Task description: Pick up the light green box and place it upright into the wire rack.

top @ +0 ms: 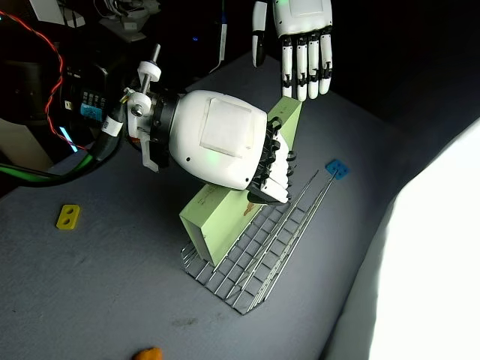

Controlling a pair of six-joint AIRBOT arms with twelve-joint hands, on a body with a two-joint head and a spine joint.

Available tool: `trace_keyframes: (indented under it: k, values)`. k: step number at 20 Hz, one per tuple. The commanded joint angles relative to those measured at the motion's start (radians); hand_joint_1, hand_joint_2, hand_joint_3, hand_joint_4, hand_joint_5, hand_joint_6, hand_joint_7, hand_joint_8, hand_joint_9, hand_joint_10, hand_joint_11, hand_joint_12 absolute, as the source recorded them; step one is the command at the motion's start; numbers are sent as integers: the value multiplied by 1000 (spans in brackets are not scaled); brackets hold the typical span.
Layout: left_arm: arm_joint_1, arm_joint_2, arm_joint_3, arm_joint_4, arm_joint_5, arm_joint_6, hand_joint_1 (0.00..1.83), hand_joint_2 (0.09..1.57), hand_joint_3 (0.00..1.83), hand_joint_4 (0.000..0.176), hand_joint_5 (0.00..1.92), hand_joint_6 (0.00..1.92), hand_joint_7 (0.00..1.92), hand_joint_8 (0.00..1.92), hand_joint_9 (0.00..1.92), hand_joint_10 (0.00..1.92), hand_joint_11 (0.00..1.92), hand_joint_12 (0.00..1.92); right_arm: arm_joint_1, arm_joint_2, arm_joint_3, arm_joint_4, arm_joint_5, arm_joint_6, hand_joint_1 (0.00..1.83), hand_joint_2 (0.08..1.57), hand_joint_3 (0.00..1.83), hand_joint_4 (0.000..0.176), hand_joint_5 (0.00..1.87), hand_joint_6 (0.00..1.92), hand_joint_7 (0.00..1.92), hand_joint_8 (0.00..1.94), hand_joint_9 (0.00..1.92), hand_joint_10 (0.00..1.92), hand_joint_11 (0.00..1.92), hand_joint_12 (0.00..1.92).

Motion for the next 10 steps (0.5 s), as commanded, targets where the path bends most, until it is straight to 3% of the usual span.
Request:
trace_keyframes:
  k: [1, 3, 5, 6, 7, 8, 9, 10]
  values:
    - [-12, 1, -1, 10, 82, 2, 318, 1280, 0, 45, 284, 3, 330, 0, 274, 7, 0, 635, 4, 3, 7, -47, 27, 7, 1236, 1136, 0, 0, 1026, 795, 882, 1343, 668, 1522, 563, 1864]
    - [-12, 1, -1, 10, 82, 2, 354, 1272, 0, 35, 303, 6, 339, 2, 292, 9, 0, 684, -9, -6, 29, -47, 27, 7, 1238, 1132, 0, 0, 1035, 783, 886, 1337, 664, 1538, 570, 1883]
    - [-12, 1, -2, 10, 82, 2, 348, 1279, 1, 32, 285, 0, 302, 0, 258, 0, 0, 616, -24, -16, 53, -48, 27, 2, 1228, 1147, 4, 0, 995, 851, 854, 1386, 631, 1580, 564, 1894]
    - [-12, 1, -2, 10, 82, 2, 387, 1273, 0, 38, 274, 1, 313, 5, 256, 0, 0, 611, -30, -19, 62, -48, 27, 2, 1227, 1139, 0, 0, 990, 862, 897, 1308, 685, 1474, 575, 1800]
    - [-12, 1, -2, 10, 82, 2, 364, 1283, 2, 36, 268, 0, 325, 8, 289, 13, 0, 611, -34, -21, 69, -48, 27, 8, 1234, 1130, 0, 0, 1025, 811, 905, 1291, 703, 1428, 534, 1828]
    - [-12, 1, -2, 10, 82, 2, 455, 1282, 0, 30, 256, 2, 329, 5, 323, 18, 0, 727, -36, -22, 73, -48, 25, 9, 1224, 1142, 2, 0, 1001, 862, 872, 1330, 659, 1456, 501, 1868]
    - [-12, 1, -2, 10, 82, 2, 503, 1303, 7, 32, 233, 1, 344, 8, 327, 14, 0, 733, -37, -22, 74, -48, 22, 9, 1225, 1155, 5, 0, 997, 859, 822, 1412, 595, 1600, 479, 1910]
    - [-12, 1, -2, 10, 82, 2, 550, 1292, 1, 36, 239, 3, 331, 4, 348, 15, 0, 787, -37, -23, 74, -48, 21, 10, 1230, 1151, 1, 0, 1009, 837, 833, 1403, 604, 1580, 494, 1919]
